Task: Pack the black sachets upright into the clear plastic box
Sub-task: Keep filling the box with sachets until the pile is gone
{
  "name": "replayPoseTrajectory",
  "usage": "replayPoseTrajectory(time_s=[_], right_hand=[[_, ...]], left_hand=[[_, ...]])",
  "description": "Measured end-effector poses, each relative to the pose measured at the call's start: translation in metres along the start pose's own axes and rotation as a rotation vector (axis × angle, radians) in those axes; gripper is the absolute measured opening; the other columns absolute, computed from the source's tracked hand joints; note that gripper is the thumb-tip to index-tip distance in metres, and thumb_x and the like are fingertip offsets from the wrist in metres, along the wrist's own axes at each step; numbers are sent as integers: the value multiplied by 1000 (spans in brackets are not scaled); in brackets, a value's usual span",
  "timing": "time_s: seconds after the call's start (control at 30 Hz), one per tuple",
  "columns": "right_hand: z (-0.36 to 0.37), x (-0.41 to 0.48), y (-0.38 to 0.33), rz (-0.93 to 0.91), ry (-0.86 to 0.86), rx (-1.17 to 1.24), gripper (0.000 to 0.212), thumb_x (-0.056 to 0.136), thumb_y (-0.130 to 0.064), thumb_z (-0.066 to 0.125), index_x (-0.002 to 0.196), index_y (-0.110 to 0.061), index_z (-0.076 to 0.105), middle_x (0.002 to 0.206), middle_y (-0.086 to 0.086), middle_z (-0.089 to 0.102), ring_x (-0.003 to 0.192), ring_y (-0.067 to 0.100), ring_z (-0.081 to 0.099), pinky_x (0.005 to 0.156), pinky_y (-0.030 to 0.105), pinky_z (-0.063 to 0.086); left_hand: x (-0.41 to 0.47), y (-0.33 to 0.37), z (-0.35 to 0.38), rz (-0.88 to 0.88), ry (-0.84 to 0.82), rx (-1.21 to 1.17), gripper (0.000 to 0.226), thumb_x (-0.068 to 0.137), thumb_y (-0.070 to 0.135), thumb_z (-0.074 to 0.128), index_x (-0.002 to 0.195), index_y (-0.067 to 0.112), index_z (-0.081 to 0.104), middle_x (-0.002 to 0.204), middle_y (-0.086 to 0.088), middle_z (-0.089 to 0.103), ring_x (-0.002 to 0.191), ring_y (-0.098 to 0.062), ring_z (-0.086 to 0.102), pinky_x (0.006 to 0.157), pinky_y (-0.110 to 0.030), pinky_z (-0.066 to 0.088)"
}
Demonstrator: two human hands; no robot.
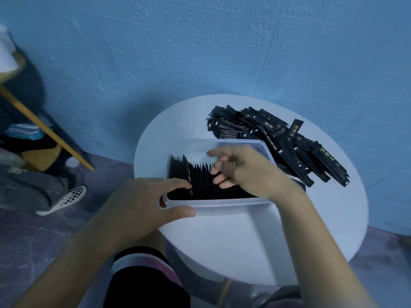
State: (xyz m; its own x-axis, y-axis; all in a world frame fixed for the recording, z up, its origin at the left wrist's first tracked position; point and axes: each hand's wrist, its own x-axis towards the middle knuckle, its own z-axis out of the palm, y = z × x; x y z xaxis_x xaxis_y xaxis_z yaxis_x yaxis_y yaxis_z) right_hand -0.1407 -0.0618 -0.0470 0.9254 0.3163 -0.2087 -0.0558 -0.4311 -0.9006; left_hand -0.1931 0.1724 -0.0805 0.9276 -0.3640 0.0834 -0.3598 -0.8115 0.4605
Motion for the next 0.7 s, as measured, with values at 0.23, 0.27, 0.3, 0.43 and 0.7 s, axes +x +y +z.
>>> replayPoseTrajectory(time_s=[0.23,0.27,0.3,0.43,0.7], right_hand=[[-78,-50,38,-64,421,156,23,100,-3,56,109,-17,71,78,4,70,72,19,66,67,25,60],[-86,-52,52,-20,505,34,22,99,-5,59,105,-22,72,77,0,70,72,19,65,65,23,58],[-92,-54,66,31,577,-151,20,97,-9,63,104,-26,73,76,-5,70,73,18,65,66,22,54],[-89,-54,94,131,547,-601,24,90,-18,73,112,-27,73,91,-8,69,86,16,59,75,26,37],[-97,-47,96,119,505,-487,14,89,-18,73,81,-25,65,67,-8,59,60,16,55,60,29,41]], left_hand=[[-8,-5,-2,-22,41,-84,62,67,97,35,115,64,53,94,49,52,83,18,52,57,-14,32],[-8,-6,-3,-29,46,-98,64,67,97,36,116,62,55,87,42,57,82,17,53,57,-15,33],[-9,-8,-2,-36,52,-105,66,67,97,36,117,60,56,82,37,59,82,15,53,57,-15,34],[-10,-5,-2,-39,66,-91,57,76,93,36,116,59,56,92,51,50,83,15,53,56,-18,34],[-10,-10,6,-41,107,-85,67,75,93,30,119,52,60,71,21,57,72,5,57,54,-16,35]])
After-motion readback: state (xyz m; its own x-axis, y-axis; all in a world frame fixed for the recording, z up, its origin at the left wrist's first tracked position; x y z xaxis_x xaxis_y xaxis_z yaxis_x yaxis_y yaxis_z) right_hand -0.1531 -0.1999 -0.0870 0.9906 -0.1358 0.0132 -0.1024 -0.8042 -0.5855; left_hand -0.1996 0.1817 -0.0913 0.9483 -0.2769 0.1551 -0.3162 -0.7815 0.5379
